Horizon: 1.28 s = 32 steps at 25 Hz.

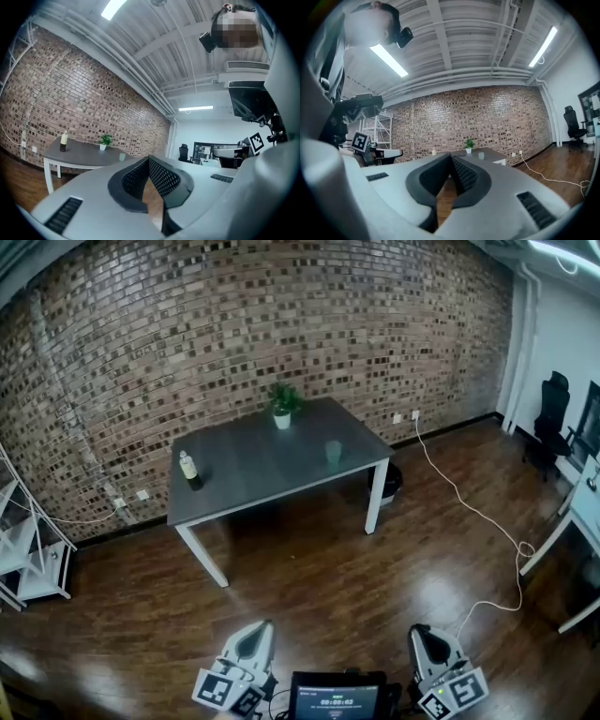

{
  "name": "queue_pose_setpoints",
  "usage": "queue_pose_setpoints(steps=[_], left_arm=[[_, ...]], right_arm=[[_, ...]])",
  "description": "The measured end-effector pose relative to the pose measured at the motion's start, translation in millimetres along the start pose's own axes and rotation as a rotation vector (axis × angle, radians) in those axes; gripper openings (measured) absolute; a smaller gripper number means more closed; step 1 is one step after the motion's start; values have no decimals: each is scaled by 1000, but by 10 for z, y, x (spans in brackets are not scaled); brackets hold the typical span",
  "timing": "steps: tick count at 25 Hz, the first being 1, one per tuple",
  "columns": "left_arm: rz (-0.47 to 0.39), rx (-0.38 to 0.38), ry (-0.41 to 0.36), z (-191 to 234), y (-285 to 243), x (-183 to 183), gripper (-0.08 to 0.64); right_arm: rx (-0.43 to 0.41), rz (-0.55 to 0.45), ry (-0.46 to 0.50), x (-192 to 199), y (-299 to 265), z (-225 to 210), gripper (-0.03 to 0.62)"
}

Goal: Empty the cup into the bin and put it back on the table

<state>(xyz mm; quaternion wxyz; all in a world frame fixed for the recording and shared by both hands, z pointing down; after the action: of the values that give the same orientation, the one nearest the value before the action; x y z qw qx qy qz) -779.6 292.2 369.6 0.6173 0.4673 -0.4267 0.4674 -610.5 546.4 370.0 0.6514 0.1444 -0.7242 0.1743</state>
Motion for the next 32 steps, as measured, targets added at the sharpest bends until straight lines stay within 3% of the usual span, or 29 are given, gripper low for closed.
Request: queue_pose_setpoints(steps=[4,7,10,18,28,32], left_arm=[[18,-23,-16,53,-294,-29,-9],[-3,-3,14,1,-583,-57,-9],[-8,-3,-21,-16,-864,-28,-9],[2,-10,-10,2,-1471,139,-9],[23,-47,-37,417,-1884,154,-9],[-5,-20,5,596,-2179,131,-9]], right_arm=[[-23,9,3,-110,-208,-201,3],[-47,20,9,-138,-370,-381,3],[-69,25,10,-143,-527,-598,3],[-75,27,-15,-89,-886,-1195,3],[-76,28,-40,-131,-1430,-1432,3],[-62,11,-40,-228,-1693,-1498,4]])
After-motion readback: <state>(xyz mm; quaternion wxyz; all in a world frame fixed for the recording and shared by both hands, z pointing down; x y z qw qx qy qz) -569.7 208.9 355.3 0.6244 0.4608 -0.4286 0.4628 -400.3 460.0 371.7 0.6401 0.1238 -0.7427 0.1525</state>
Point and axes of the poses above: the fingertips, and each gripper's own axes: y backward along the fingers, z to its left, x out of its underside, the point moved 4 cm from there along y, backward along the fingers, and after that the axes turned 5 degrees about x, right-handed, at the moved point
